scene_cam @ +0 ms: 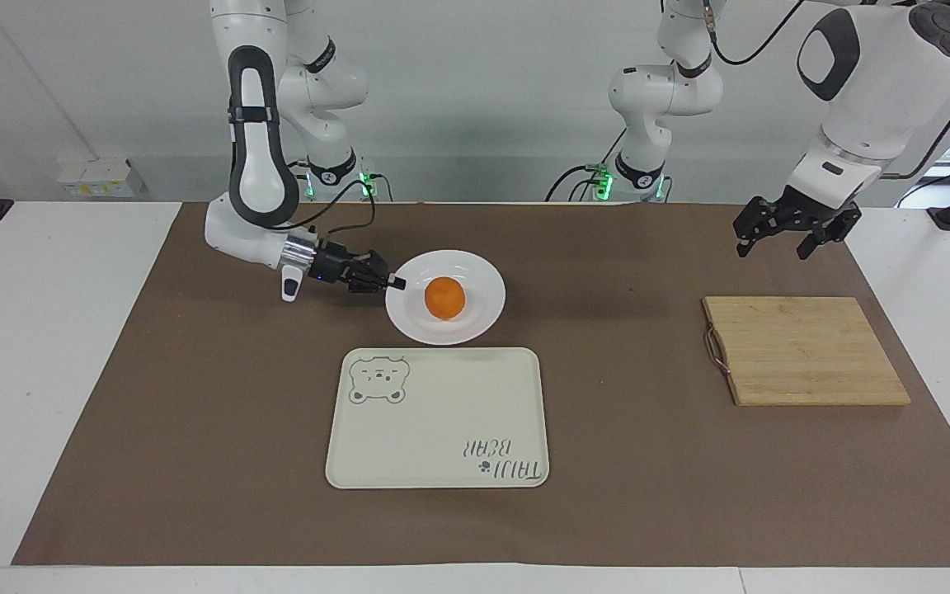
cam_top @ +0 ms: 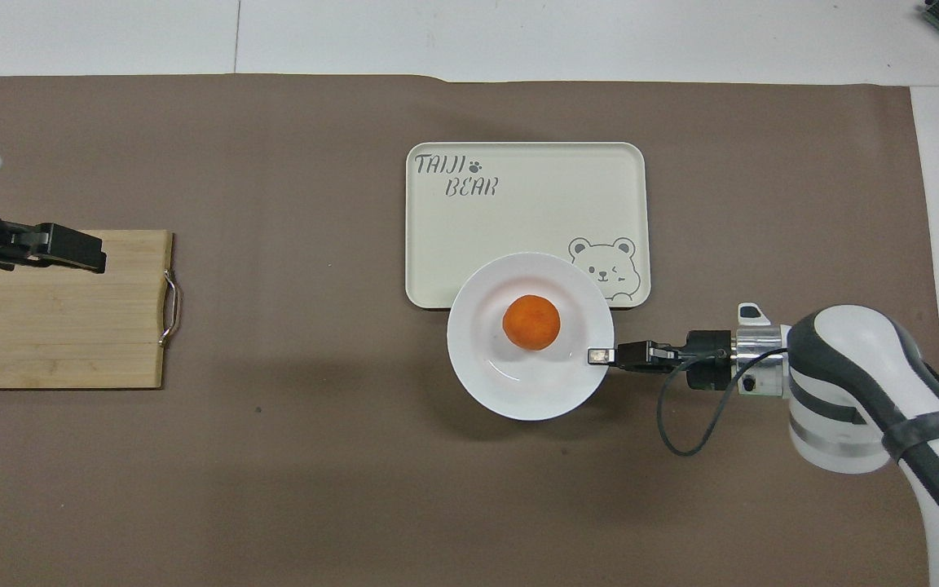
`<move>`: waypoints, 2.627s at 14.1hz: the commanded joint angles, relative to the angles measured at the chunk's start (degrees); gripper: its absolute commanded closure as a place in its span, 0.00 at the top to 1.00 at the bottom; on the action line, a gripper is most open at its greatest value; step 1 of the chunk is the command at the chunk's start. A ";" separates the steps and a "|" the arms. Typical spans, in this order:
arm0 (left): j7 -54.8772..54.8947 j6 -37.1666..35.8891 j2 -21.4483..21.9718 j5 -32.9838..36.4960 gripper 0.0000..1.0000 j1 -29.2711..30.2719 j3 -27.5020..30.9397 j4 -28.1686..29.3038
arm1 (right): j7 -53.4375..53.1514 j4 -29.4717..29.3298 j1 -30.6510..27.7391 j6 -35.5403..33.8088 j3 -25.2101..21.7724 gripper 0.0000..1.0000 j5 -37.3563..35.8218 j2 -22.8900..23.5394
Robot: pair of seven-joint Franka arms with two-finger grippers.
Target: Place orange and plate with both arms
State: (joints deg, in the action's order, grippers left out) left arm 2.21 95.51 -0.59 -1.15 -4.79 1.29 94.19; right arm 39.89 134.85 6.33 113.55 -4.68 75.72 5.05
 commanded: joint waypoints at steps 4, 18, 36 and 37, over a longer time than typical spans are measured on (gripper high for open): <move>-0.54 1.08 1.47 -0.26 1.00 0.39 -0.15 1.87 | -10.17 -14.68 -0.53 -1.14 0.11 0.00 -2.05 8.56; -0.54 1.08 1.47 -0.26 1.00 0.39 -0.15 1.87 | -15.72 -29.92 2.72 7.74 0.90 0.00 -3.91 22.90; -0.54 1.08 1.47 -0.26 1.00 0.39 -0.15 1.87 | -12.64 -27.00 0.18 5.90 0.63 1.00 -11.02 21.32; -0.54 0.99 1.47 -0.26 1.00 0.39 -0.15 1.87 | -12.99 -27.88 0.17 5.90 0.55 1.00 -11.99 21.40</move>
State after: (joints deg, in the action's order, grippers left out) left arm 2.18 95.51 -0.59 -1.15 -4.79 1.29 94.21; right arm 27.04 107.33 7.63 119.63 -4.53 66.22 27.57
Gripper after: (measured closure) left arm 0.000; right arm 0.568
